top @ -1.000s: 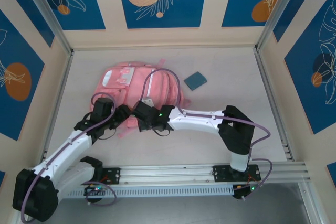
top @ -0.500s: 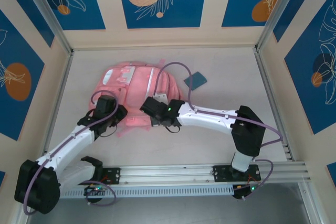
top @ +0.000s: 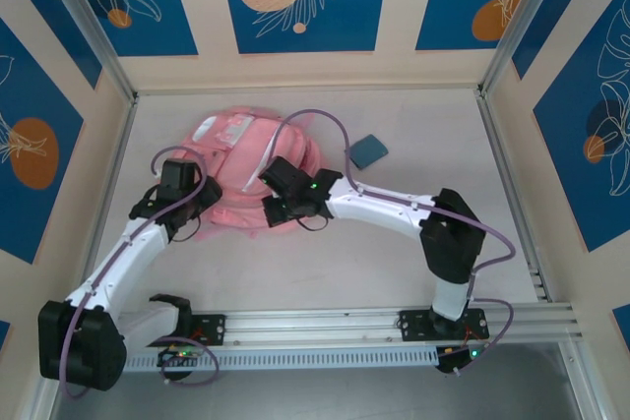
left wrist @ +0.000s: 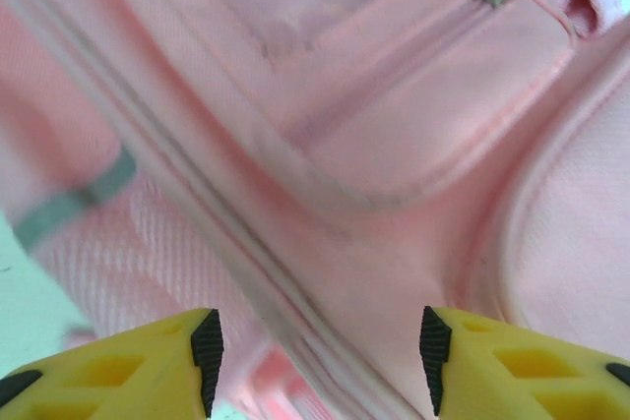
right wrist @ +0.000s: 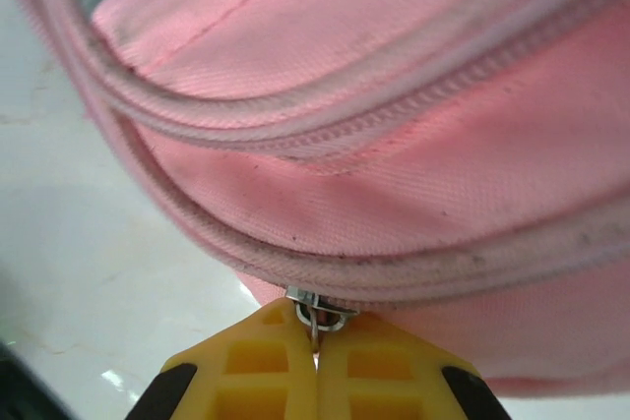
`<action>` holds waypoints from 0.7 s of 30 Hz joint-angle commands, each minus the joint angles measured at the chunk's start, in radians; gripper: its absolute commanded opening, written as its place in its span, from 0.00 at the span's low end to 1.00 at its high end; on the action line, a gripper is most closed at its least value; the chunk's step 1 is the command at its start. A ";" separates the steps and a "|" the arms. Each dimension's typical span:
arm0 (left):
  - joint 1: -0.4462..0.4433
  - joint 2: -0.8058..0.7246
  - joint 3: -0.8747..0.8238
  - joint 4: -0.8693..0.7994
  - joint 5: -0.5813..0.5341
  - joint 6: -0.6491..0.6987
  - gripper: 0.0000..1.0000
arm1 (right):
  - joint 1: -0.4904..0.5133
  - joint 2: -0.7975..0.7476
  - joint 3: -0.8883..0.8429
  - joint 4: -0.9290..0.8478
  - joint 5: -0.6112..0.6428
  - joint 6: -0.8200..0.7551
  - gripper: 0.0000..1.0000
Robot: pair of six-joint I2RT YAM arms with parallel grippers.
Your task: Pack the student bag
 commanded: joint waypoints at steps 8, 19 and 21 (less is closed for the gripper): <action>0.056 -0.111 0.040 -0.109 0.155 -0.018 0.60 | 0.002 0.190 0.261 0.085 -0.199 -0.060 0.00; 0.056 -0.109 -0.051 0.027 0.272 -0.145 0.41 | 0.000 0.149 0.209 0.107 -0.196 -0.056 0.00; 0.056 -0.107 -0.063 0.037 0.273 -0.154 0.41 | 0.000 0.149 0.210 0.108 -0.196 -0.055 0.00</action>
